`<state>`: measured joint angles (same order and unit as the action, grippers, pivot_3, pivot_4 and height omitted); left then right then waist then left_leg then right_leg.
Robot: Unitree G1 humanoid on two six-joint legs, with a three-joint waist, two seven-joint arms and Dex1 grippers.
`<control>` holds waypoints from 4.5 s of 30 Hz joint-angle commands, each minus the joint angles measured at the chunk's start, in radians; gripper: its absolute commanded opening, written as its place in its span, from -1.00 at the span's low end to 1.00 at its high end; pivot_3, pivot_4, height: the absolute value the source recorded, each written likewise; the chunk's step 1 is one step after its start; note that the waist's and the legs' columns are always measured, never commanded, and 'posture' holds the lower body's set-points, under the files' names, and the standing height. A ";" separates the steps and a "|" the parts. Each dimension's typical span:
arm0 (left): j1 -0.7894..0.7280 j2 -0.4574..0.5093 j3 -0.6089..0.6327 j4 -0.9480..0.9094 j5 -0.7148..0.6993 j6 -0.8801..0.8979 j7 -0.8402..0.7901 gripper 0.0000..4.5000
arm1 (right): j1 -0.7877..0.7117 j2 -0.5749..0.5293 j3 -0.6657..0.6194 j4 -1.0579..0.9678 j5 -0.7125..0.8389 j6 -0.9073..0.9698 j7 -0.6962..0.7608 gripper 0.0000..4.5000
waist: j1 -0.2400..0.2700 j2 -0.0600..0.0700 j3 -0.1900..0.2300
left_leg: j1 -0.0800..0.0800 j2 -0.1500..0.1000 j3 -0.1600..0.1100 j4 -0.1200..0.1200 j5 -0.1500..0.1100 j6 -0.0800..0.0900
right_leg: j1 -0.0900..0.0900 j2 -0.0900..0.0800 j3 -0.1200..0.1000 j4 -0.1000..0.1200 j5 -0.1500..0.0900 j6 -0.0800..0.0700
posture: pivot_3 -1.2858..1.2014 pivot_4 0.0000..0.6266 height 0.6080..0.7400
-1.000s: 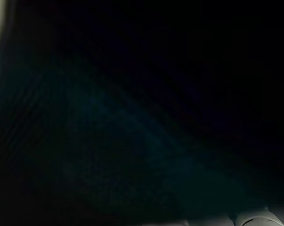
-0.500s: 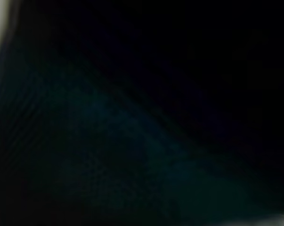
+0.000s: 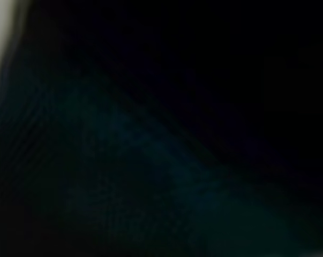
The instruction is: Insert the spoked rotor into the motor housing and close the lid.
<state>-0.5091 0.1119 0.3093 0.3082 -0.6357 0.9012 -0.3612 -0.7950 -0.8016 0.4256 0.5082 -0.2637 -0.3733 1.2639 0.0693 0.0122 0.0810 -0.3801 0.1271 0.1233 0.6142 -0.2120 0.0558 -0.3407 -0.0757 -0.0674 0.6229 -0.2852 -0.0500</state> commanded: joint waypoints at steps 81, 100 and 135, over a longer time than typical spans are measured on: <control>0.187 -0.108 -0.002 -0.130 -0.029 -0.090 0.113 0.34 | -0.120 0.318 -0.093 -0.276 0.303 1.394 -0.065 -1.00 | 0.000 0.001 -0.001 | 0.005 0.003 0.003 -0.007 0.002 -0.006 | 0.004 0.001 0.000 -0.005 0.003 -0.006 | 0.03 -1.00 1.00; 0.201 -0.093 -0.030 -0.135 -0.032 -0.091 0.127 0.34 | 0.023 0.138 -0.059 -0.598 0.342 0.764 0.062 -1.00 | 0.015 0.000 -0.002 | 0.012 0.004 0.004 -0.019 0.007 -0.014 | 0.006 0.002 0.000 -0.009 0.005 -0.002 | 0.03 -1.00 1.00; -0.009 0.236 -0.203 -0.240 -0.060 0.069 -0.223 0.34 | 0.115 0.197 -0.231 -0.348 0.173 0.740 -0.377 -1.00 | 0.002 0.002 -0.001 | -0.001 0.006 0.008 -0.008 0.014 -0.009 | -0.009 0.002 0.002 0.006 0.008 0.000 | 0.03 -1.00 1.00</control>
<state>-0.4937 0.3498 0.0967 0.0830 -0.6962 0.9855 -0.5867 -0.6570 -0.6139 0.2259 0.2148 -0.1166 0.3421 0.8926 0.0713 0.0144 0.0798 -0.3807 0.1332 0.1317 0.6063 -0.1975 0.0463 -0.3500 -0.0736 -0.0654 0.6292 -0.2768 -0.0504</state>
